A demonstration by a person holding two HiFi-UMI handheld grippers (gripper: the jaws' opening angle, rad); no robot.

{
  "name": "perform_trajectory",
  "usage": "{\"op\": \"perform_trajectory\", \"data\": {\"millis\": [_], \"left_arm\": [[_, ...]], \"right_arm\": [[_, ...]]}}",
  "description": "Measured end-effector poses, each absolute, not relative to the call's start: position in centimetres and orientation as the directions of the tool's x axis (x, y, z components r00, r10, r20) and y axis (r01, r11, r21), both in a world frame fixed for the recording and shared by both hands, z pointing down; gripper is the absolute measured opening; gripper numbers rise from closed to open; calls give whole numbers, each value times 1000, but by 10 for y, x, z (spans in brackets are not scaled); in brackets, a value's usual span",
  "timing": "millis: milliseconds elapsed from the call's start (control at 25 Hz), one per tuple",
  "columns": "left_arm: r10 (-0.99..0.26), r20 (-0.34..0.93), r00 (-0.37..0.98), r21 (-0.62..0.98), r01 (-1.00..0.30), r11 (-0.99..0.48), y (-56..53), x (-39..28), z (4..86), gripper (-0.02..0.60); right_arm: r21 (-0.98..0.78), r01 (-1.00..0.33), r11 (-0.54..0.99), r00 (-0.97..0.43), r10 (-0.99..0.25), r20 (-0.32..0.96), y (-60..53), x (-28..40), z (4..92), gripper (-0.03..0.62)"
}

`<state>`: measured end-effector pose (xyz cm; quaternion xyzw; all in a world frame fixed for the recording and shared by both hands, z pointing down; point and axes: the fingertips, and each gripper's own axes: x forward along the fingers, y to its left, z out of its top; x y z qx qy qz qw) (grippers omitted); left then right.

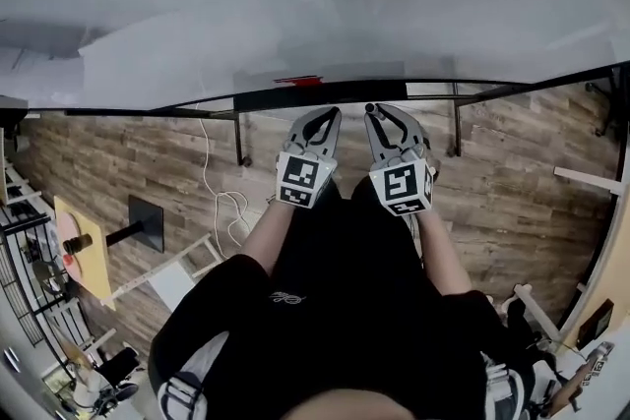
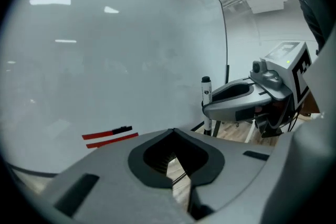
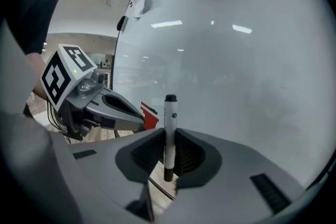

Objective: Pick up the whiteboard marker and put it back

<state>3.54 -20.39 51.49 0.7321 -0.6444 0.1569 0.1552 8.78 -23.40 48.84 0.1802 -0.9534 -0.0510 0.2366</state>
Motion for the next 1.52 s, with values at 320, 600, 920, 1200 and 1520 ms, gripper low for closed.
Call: {"op": "perform_trajectory", "data": {"millis": [320,600,920,1200,1520], "left_arm": [[-880,465,-101,45,-990,137,-140,-4,523,6],[-861,463,-213,78,-957,279,-69,-63,517,6],[-868,416,-272,154,-919,362,-26,-109,537,6],[-845,445,-298,174,-896,408,-29,-125,562,6],[-812,458,-362,147,-870,471,-21,-124,553,6]], "right_arm": [[351,-39,935,-831,-225,509,-193,50,504,57],[442,122,889,-734,-219,643,-169,-11,534,57],[546,272,792,-606,-300,737,-149,-49,558,55],[497,308,812,-509,-300,806,-165,-57,593,57],[525,442,728,-481,-301,823,-170,-68,620,57]]}}
